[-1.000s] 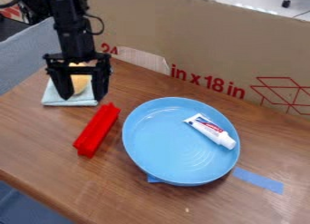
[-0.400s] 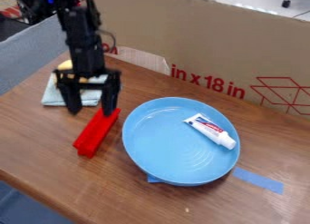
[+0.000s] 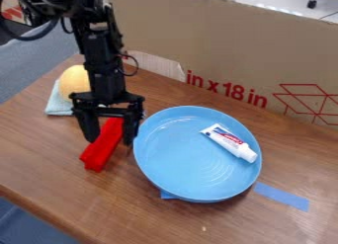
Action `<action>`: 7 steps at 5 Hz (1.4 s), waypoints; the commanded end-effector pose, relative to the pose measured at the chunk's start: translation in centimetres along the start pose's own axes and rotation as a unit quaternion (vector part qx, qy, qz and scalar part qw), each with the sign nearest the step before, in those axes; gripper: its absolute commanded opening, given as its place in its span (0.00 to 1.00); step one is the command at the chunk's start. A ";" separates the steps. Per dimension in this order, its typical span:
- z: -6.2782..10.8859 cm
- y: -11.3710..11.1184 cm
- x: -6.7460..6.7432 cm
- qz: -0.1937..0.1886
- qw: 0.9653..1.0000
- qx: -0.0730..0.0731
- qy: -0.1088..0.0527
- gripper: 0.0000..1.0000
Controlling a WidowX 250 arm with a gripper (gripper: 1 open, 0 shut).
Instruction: Put the red object on the blue plate
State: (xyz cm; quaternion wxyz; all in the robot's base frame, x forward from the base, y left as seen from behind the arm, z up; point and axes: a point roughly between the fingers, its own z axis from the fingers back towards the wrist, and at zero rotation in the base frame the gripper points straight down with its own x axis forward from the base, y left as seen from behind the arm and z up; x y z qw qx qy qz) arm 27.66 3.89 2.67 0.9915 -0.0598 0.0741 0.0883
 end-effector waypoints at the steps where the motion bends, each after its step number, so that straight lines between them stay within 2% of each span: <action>1: 0.2 0.9 0.7 -0.003 1.000 0.005 -0.014 1.00; 2: 2.4 1.6 1.3 0.009 1.000 -0.011 -0.012 1.00; 3: 2.7 2.3 3.3 0.012 1.000 -0.017 0.002 1.00; 4: 1.1 2.8 4.1 0.013 1.000 -0.015 -0.004 1.00; 5: -0.4 3.4 3.1 0.019 1.000 -0.008 0.000 1.00; 6: 0.4 1.8 2.5 0.020 1.000 -0.002 0.003 0.00; 7: 0.1 1.7 2.8 0.019 1.000 0.003 0.003 0.00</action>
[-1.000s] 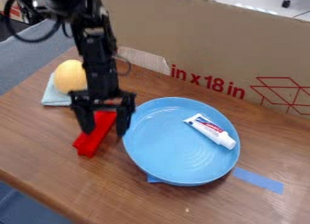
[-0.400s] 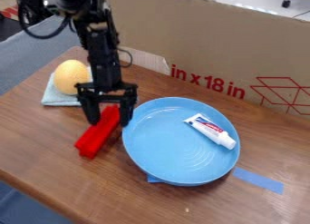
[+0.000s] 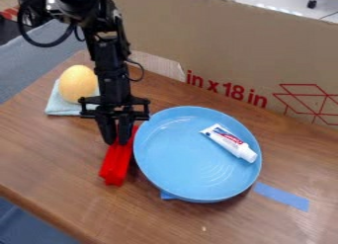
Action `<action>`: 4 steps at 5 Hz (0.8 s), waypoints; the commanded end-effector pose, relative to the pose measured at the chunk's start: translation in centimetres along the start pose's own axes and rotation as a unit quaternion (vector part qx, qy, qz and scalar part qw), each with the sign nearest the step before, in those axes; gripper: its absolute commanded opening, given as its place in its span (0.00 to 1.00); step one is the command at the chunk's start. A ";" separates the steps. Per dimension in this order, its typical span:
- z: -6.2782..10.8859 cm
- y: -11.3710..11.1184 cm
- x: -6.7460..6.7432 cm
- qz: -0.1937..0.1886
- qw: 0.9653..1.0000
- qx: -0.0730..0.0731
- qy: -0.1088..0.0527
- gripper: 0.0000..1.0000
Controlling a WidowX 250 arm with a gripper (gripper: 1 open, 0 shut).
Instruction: Put the red object on the blue plate
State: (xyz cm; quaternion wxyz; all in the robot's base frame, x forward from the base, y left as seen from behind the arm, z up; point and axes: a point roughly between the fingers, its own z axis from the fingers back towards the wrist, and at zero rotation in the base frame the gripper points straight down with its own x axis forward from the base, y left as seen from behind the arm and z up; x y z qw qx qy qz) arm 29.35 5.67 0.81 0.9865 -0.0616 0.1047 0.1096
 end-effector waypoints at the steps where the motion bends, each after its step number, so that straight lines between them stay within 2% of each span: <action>1: 1.9 -0.8 0.3 0.000 1.000 0.005 -0.029 0.00; 2: 2.6 -1.1 0.1 -0.005 1.000 0.003 -0.030 0.00; 4: 4.8 -1.5 0.9 -0.011 0.999 0.005 -0.042 0.00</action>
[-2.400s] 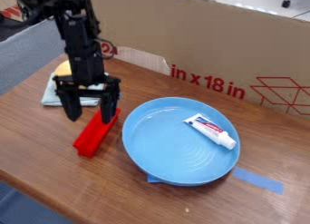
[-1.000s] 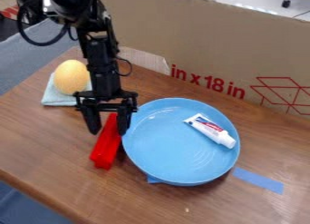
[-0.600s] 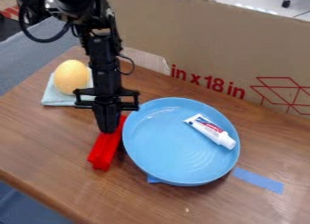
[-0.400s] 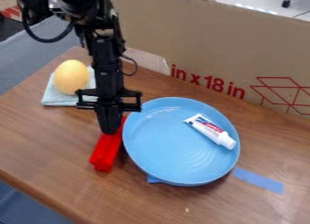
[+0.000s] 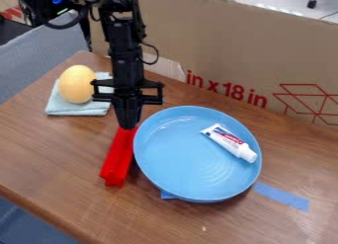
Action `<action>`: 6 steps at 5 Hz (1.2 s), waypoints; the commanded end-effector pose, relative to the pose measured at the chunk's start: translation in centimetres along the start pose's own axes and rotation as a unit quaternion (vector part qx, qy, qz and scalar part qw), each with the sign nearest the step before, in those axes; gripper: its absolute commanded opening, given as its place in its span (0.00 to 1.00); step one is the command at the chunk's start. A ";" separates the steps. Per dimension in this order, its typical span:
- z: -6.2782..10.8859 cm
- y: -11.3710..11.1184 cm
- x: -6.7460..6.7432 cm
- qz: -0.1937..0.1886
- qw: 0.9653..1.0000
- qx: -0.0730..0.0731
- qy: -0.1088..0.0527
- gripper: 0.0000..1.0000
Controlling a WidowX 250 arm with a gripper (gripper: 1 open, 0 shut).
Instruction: Put the red object on the blue plate
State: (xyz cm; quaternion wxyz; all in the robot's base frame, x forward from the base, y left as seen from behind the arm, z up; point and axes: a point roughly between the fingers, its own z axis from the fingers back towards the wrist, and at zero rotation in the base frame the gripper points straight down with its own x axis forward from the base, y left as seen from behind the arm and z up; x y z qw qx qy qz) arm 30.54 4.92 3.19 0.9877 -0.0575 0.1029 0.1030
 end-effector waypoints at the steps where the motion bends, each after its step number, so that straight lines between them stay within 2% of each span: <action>1: 3.2 -1.0 0.7 -0.003 0.999 0.007 -0.041 0.00; 2: 3.4 -1.0 0.6 -0.002 0.999 0.020 -0.050 0.00; 3: 3.8 -2.1 -0.1 -0.012 0.998 0.026 -0.047 0.00; 4: 3.3 -1.5 0.1 -0.011 0.999 0.030 -0.043 0.00; 5: 2.5 -3.7 -1.2 -0.009 0.999 0.011 -0.048 0.00; 6: 4.3 -6.2 -0.3 -0.018 0.998 -0.004 -0.060 0.00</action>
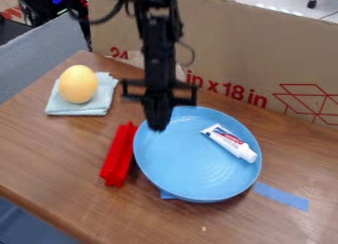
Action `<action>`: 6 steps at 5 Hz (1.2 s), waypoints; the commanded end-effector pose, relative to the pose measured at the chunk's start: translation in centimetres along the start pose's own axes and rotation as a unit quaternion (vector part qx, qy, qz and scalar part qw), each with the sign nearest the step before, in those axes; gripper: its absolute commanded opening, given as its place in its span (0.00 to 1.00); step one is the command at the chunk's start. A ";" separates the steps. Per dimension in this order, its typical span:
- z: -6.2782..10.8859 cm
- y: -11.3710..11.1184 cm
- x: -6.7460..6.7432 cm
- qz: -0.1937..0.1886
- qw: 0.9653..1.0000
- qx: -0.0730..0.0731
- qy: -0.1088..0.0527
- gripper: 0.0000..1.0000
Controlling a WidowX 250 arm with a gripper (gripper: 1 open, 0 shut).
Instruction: Put the red object on the blue plate
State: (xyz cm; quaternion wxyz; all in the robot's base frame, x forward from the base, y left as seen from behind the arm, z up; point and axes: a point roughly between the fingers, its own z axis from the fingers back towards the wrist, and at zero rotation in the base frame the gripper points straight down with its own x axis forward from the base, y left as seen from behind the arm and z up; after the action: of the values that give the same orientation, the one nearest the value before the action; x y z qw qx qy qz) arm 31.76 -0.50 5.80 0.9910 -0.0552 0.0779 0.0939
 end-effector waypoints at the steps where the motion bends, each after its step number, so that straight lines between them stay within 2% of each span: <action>1: 4.4 -1.7 -0.8 -0.022 0.999 -0.013 -0.038 0.00; 2: 4.9 -4.0 -0.9 -0.030 0.998 -0.027 -0.043 0.00; 3: 5.1 -4.7 -0.7 -0.026 0.999 -0.016 -0.043 0.00; 4: 6.3 -5.7 -0.6 -0.015 0.999 -0.031 -0.036 1.00; 5: 5.8 -4.6 -0.9 -0.003 1.000 -0.024 -0.019 1.00; 6: 4.6 -3.7 -1.3 0.000 1.000 -0.018 -0.015 1.00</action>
State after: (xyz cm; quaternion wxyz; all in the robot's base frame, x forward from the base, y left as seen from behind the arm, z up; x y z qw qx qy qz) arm 31.63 -3.96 9.66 0.9892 -0.0697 0.0837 0.0978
